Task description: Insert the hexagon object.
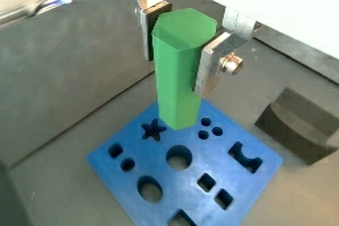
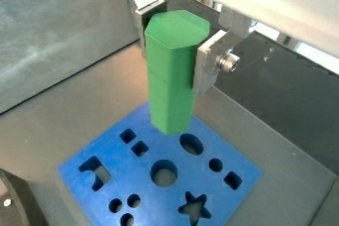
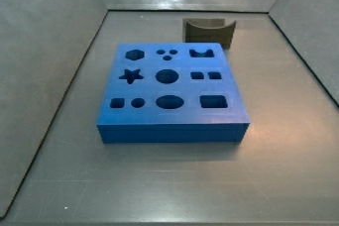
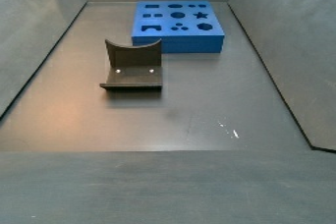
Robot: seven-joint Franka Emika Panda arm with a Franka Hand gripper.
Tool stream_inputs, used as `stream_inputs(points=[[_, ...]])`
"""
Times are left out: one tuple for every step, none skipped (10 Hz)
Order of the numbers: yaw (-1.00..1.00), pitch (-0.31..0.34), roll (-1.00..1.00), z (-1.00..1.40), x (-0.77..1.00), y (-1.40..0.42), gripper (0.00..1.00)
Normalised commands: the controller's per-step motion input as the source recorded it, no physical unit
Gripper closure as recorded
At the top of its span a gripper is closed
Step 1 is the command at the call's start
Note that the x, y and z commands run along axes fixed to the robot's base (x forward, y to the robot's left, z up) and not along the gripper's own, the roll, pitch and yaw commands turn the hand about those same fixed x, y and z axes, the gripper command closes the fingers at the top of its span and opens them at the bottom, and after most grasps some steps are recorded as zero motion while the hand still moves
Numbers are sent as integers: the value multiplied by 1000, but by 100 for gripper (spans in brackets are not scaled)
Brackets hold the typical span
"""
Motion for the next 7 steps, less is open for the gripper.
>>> stream_inputs(points=[[-997,16,-67,-957,-69,140,100],[-886,21,-44,-994,-146,231,100],[-626,51,-3,-1000,-303,449,100],[-186,0,0,-1000,-543,809,100],[-9,-6,0,-971,-669,903,100],[-3,-10,0,-969,-671,903,100],[-123,0,-16,-991,-726,814,100]])
